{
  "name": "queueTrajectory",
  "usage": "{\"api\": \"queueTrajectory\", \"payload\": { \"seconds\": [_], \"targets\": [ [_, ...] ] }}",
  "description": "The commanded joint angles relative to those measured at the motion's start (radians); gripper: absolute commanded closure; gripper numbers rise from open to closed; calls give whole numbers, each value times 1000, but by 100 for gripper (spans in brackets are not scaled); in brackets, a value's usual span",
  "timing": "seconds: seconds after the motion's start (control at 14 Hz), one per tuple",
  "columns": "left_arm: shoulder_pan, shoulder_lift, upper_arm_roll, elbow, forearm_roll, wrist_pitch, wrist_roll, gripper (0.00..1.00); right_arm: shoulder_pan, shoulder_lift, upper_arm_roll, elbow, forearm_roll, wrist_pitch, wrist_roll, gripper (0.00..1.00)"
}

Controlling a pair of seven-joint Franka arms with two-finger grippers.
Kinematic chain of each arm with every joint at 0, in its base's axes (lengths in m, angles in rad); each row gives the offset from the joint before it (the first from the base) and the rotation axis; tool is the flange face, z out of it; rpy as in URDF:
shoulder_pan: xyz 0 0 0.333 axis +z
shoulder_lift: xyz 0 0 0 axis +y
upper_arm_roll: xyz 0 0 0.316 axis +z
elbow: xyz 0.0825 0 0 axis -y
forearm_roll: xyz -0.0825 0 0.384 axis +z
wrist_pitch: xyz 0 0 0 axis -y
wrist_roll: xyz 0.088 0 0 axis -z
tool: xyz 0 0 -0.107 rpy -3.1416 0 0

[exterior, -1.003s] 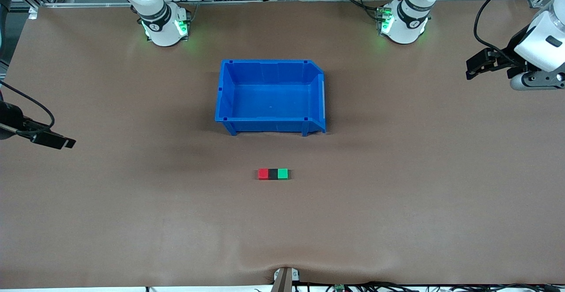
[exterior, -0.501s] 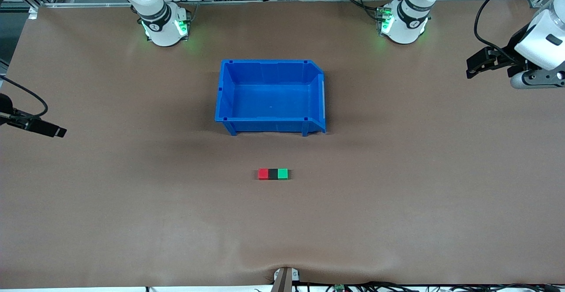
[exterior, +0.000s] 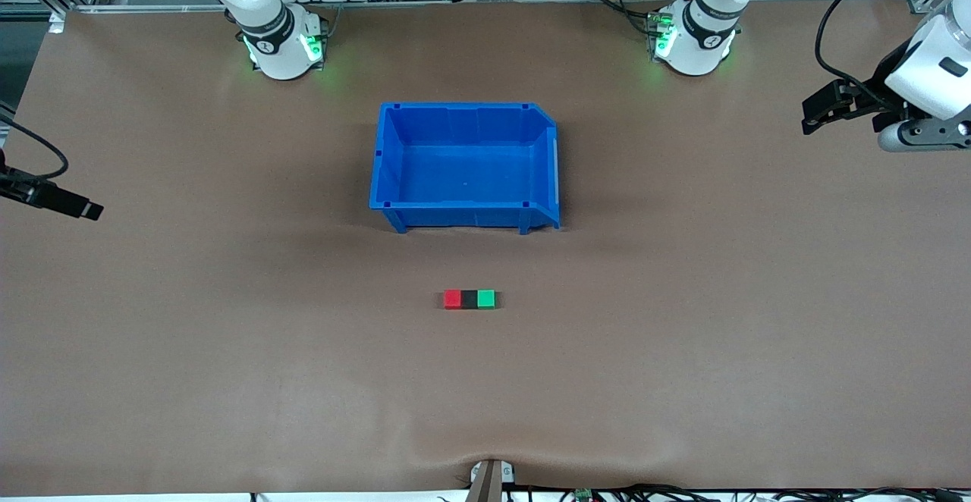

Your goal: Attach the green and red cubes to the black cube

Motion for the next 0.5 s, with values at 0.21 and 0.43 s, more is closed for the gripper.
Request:
{"api": "queueTrajectory", "payload": {
  "seconds": [0.21, 0.43],
  "targets": [
    [6, -38, 0, -27, 16, 8, 4, 0, -38, -69, 20, -57, -25, 4, -101, 0],
    [7, -36, 1, -29, 16, 14, 4, 0, -44, -83, 28, -59, -60, -1, -142, 0]
  ]
}}
